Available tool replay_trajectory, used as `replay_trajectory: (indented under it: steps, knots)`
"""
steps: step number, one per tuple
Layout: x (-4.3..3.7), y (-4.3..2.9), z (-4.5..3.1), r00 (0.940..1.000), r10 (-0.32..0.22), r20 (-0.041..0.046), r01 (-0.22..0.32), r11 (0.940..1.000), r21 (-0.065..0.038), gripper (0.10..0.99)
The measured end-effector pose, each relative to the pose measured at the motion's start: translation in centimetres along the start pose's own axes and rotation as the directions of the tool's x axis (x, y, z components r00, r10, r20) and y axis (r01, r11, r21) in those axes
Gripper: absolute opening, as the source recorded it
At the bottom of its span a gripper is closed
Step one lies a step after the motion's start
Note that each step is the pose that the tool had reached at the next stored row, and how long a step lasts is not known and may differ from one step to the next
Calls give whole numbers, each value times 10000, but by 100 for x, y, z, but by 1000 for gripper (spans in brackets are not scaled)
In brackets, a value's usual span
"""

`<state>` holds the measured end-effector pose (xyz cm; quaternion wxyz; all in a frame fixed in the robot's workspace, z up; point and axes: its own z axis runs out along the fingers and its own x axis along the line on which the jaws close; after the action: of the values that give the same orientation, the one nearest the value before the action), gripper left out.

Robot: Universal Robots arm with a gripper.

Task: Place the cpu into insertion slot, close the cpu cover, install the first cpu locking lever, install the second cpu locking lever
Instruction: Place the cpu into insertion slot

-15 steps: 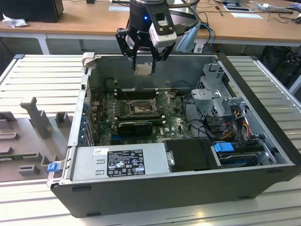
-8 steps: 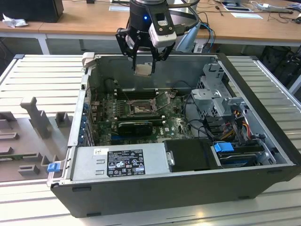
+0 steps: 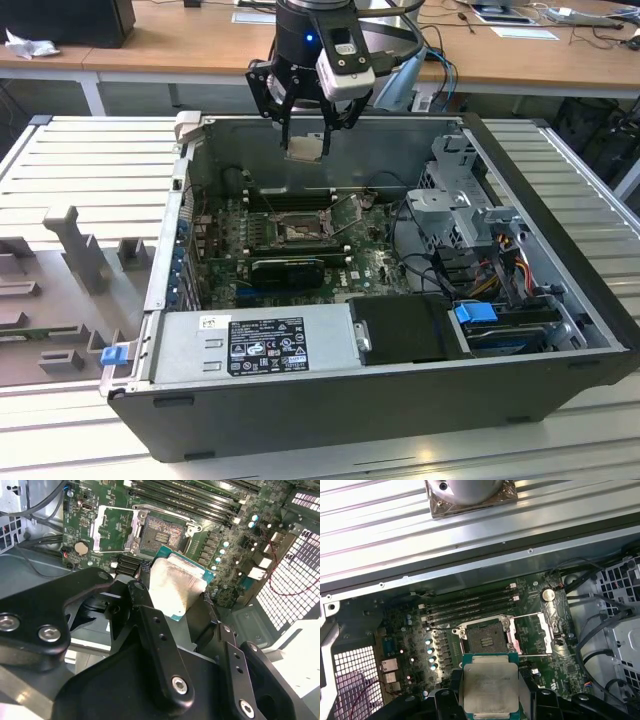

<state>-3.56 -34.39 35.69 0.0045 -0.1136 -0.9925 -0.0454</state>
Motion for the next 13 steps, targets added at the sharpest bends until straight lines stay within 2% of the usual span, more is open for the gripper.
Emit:
replay_trajectory:
  steps: [13]
  knots:
    - [0, 0, 0, 10000, 56, 5, -56, 10000, -1, 533]
